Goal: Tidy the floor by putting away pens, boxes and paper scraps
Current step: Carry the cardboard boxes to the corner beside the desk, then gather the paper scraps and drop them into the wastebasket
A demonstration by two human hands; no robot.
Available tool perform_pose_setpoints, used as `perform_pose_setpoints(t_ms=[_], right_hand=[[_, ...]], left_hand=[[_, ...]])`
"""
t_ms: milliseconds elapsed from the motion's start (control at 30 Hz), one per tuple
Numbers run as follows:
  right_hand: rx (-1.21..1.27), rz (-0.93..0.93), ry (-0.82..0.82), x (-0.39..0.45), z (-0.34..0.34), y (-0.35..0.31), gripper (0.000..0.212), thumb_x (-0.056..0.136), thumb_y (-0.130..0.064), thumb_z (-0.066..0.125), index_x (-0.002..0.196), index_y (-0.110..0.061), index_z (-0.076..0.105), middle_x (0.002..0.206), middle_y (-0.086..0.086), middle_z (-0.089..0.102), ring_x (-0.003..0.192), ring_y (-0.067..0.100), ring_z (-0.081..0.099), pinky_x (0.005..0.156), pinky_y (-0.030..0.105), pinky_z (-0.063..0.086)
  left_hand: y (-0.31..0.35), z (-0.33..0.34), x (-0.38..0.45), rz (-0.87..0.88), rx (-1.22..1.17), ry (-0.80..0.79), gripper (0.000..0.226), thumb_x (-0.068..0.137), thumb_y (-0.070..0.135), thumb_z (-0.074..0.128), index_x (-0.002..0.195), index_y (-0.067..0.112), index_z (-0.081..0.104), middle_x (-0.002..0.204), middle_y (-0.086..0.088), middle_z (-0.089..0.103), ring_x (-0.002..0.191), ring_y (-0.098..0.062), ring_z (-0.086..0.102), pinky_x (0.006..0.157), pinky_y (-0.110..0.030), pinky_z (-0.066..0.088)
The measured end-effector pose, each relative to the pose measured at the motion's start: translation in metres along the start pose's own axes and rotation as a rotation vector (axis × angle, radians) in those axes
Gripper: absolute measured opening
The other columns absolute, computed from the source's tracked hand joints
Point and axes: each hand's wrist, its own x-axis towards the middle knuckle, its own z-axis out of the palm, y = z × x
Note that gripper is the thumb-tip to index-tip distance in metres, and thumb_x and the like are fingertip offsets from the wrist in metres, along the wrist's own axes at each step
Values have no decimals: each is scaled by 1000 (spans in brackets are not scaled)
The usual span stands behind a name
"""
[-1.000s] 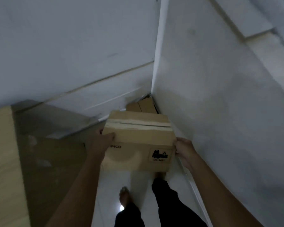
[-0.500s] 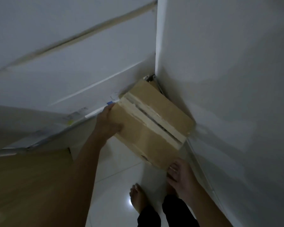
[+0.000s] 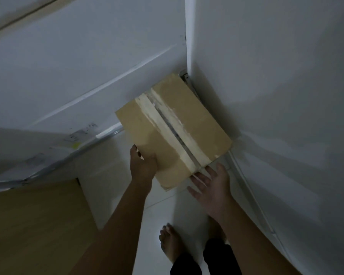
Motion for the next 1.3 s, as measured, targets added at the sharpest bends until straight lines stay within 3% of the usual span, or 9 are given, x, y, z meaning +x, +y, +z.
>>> perform_pose_setpoints(t_ms=[67, 200, 300, 500, 600, 667, 833, 1033, 1300], right_hand=[[-16, 16, -58, 2, 7, -9, 61, 96, -57, 37, 145, -22, 43, 138, 12, 54, 123, 30, 55, 108, 55, 40], [-21, -10, -124, 9, 36, -27, 68, 94, -65, 37, 148, -24, 39, 144, 9, 50, 125, 31, 55, 107, 55, 41], [-20, -16, -119, 12, 48, -32, 67, 93, -65, 34, 143, -22, 47, 139, 10, 54, 121, 30, 57, 100, 51, 45], [-309, -15, -30, -5, 28, -44, 68, 91, -69, 36, 130, -16, 51, 132, 12, 55, 116, 34, 57, 107, 51, 43], [-445, -93, 15, -47, 17, -46, 32, 96, -45, 52, 103, -16, 62, 114, 8, 64, 98, 26, 63, 99, 45, 50], [-528, -164, 58, -83, 11, -44, 27, 100, -34, 50, 107, -11, 63, 105, 9, 68, 90, 25, 66, 94, 44, 52], [-670, -256, 73, -198, 4, -20, 22, 101, -24, 45, 106, -10, 61, 90, 8, 67, 77, 24, 63, 74, 38, 53], [-834, -255, -5, -301, -5, 23, 16, 97, -22, 48, 96, -13, 61, 86, 8, 67, 73, 25, 62, 72, 38, 54], [-1491, -424, -285, -403, -45, 92, 21, 92, -25, 49, 88, -14, 66, 85, 3, 71, 67, 18, 62, 57, 25, 46]], left_hand=[[14, 2, 12, 80, -6, 5, 65, 98, 2, 55, 157, 23, 37, 153, -4, 49, 134, -29, 52, 103, -56, 52], [55, 1, 37, 104, -77, -106, 80, 85, -22, 52, 154, 18, 39, 154, -6, 47, 134, -36, 53, 96, -50, 54], [69, -3, 47, 70, 11, -172, 79, 88, -17, 59, 155, 17, 35, 157, -2, 43, 136, -37, 51, 107, -55, 50], [58, -18, 12, 30, 275, -242, 66, 97, 14, 63, 156, 22, 35, 154, -3, 46, 124, -26, 56, 100, -41, 52], [53, -44, -26, -81, 275, -325, 38, 98, 20, 61, 136, 20, 59, 118, -5, 66, 86, -15, 62, 70, -31, 48], [54, -63, -58, -149, 231, -351, 19, 99, 27, 61, 117, 26, 68, 109, 2, 71, 84, -12, 65, 67, -27, 45], [62, -113, -160, -154, 137, -291, 15, 100, 35, 58, 102, 26, 69, 107, 5, 72, 91, -13, 66, 70, -30, 49], [70, -154, -297, -29, 154, -210, 20, 101, 31, 56, 105, 18, 70, 105, -3, 73, 88, -20, 67, 73, -32, 52], [33, -189, -456, 103, 857, 56, 32, 100, 40, 46, 117, 25, 68, 116, -1, 70, 104, -23, 68, 77, -32, 48]])
